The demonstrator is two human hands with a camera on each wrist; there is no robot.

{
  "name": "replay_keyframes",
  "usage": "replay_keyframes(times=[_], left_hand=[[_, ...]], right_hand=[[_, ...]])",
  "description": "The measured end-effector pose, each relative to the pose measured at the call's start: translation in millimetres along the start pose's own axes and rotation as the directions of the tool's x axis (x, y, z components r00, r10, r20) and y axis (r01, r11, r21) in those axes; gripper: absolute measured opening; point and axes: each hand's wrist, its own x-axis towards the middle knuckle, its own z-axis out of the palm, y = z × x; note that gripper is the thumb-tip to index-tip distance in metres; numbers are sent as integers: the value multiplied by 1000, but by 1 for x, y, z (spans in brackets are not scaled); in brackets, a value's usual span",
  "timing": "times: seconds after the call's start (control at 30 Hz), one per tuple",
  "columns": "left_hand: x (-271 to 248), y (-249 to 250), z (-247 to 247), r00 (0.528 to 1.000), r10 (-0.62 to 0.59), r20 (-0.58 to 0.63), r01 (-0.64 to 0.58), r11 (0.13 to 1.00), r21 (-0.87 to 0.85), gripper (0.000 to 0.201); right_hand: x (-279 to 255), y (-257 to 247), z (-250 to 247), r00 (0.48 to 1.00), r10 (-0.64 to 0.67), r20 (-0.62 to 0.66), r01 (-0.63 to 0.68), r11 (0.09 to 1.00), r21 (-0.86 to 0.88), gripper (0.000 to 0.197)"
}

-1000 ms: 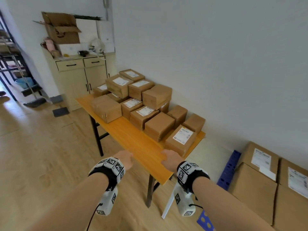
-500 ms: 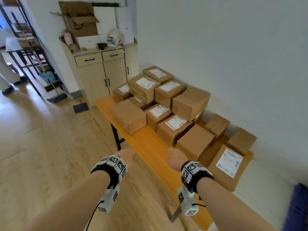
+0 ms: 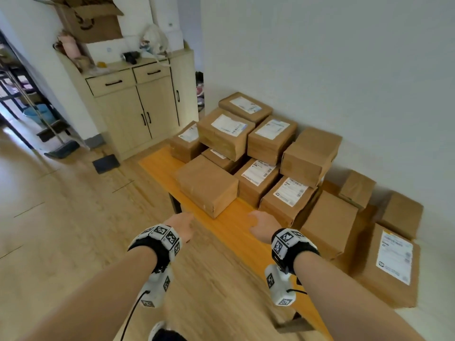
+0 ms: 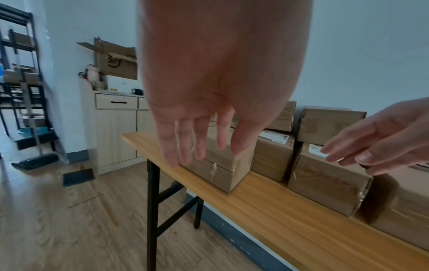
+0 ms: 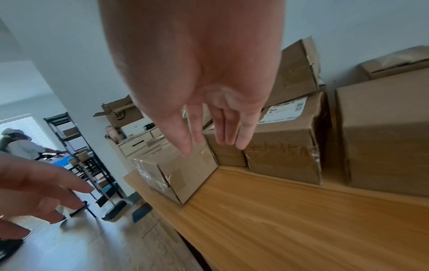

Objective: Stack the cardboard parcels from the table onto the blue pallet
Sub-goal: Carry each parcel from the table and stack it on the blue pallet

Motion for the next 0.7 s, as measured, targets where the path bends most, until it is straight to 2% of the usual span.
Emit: replay_keyframes(times=[0.2, 0.43, 0.57, 0.7], left_hand=[[50, -42, -45, 989, 147, -6, -147, 988, 47, 47], [100, -84, -85, 955, 296, -15, -294, 953, 71, 51], [131, -95, -97, 925, 379, -8, -378, 925, 38, 50], [158, -94, -102, 913, 409, 2, -409, 913, -2, 57]], right_hand=[[34, -49, 14, 987, 142, -78, -136, 988, 75, 52], [63, -90, 25, 944, 303, -133, -274, 941, 198, 52], [78, -107, 30, 923, 355, -151, -315, 919, 237, 56], [91, -113, 33, 914, 382, -135, -339, 904, 262, 63]])
